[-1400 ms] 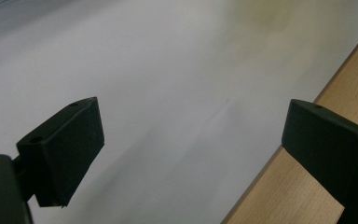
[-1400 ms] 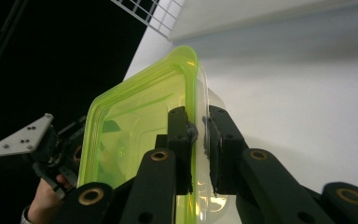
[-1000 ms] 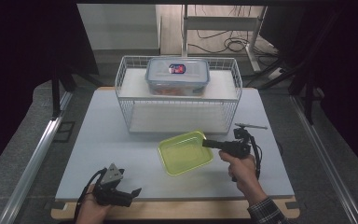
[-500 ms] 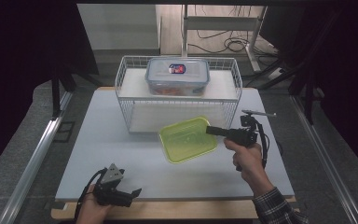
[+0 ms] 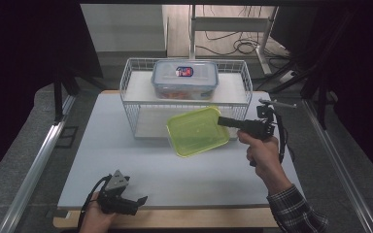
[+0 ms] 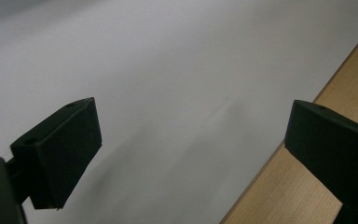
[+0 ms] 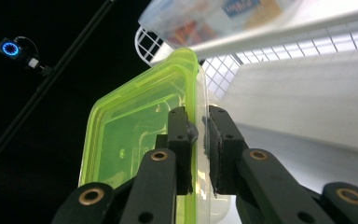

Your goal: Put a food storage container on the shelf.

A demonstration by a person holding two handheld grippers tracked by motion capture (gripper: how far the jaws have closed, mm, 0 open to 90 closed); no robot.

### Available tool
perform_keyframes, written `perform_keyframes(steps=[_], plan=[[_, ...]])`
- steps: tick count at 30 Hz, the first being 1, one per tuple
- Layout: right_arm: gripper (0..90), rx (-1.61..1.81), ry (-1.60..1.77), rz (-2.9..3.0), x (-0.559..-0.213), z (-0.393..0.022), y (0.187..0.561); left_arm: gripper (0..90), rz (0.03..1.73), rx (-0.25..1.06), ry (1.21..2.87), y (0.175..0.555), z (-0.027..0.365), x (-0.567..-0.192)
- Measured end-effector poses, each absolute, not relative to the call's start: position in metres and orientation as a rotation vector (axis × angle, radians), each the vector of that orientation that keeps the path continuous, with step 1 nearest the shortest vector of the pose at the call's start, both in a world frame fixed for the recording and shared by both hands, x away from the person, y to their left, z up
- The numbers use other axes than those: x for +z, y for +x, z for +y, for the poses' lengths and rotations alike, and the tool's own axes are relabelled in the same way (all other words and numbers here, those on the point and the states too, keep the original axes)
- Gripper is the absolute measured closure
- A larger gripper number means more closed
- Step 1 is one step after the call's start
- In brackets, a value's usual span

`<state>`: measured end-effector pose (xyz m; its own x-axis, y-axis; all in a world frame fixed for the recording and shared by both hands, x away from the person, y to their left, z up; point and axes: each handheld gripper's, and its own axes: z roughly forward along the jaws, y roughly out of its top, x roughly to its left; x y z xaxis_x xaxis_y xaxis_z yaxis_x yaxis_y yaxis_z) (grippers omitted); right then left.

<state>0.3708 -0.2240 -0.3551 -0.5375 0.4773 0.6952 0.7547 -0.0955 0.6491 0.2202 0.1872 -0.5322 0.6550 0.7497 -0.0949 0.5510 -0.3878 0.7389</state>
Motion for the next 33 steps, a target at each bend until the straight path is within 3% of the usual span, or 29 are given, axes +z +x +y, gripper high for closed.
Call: perform_keyframes(steps=[33], plan=[[80.1, -1.824, -1.37, -1.899, -0.28, -0.202, 0.408, 3.8, 1.01, 0.313, 2.093, 0.22, 0.188, -0.532]])
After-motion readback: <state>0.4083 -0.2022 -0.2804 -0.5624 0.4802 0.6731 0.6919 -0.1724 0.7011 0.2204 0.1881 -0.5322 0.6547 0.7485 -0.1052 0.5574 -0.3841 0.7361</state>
